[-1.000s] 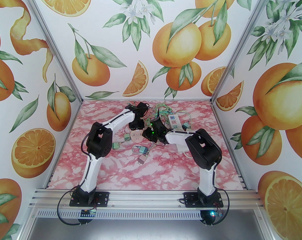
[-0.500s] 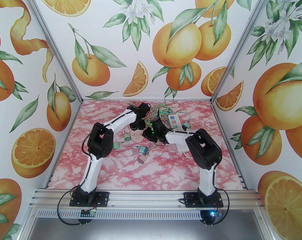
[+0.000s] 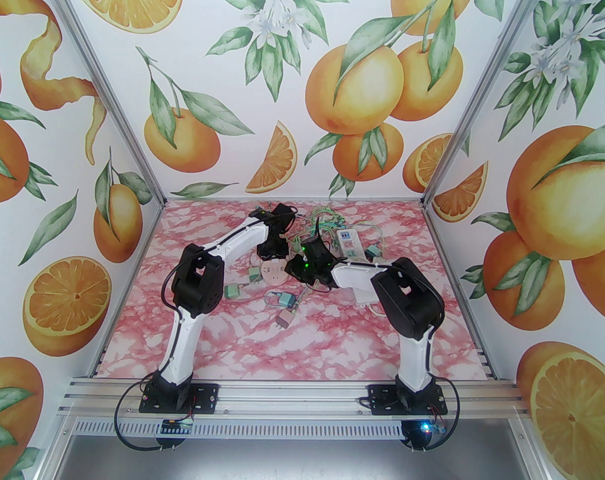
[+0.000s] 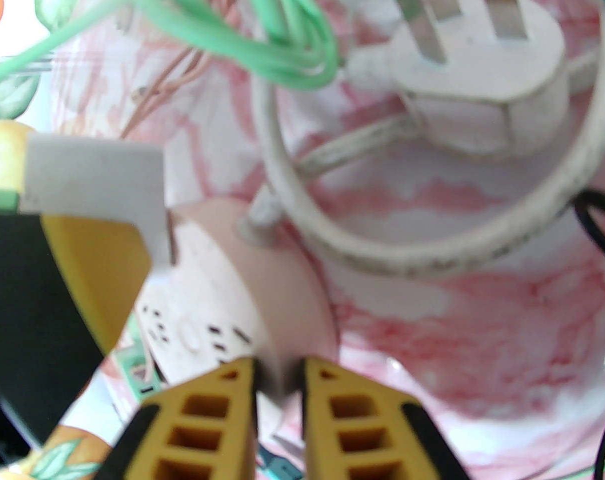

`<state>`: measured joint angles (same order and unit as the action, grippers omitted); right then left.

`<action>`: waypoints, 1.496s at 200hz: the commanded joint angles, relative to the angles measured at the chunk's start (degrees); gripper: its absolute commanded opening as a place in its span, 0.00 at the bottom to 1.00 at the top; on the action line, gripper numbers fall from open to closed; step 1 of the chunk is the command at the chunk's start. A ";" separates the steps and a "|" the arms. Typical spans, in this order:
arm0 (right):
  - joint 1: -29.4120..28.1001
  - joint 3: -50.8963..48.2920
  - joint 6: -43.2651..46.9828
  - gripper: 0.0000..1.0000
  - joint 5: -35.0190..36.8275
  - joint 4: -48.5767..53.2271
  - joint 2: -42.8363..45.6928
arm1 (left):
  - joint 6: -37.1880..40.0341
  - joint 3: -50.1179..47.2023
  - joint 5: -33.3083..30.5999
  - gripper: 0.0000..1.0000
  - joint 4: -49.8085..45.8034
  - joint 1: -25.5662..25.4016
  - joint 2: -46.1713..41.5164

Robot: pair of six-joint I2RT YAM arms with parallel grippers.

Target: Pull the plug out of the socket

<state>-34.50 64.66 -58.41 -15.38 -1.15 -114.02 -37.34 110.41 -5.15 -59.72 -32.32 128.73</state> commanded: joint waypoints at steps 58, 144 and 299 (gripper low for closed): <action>-1.72 -3.31 1.37 0.19 3.77 15.34 -8.67 | 1.41 5.91 -0.91 0.00 -2.46 -5.40 0.26; -1.74 -2.50 2.07 0.18 3.89 16.51 -9.11 | -0.70 3.71 7.46 0.00 0.45 -0.06 -1.83; -1.67 -3.66 4.18 0.35 3.51 5.07 -0.79 | -7.00 1.54 5.48 0.00 2.37 0.09 -2.47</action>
<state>-34.94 65.25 -55.75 -14.79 -1.61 -114.24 -38.22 111.94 -5.93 -61.47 -31.90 129.45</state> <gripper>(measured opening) 0.296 0.309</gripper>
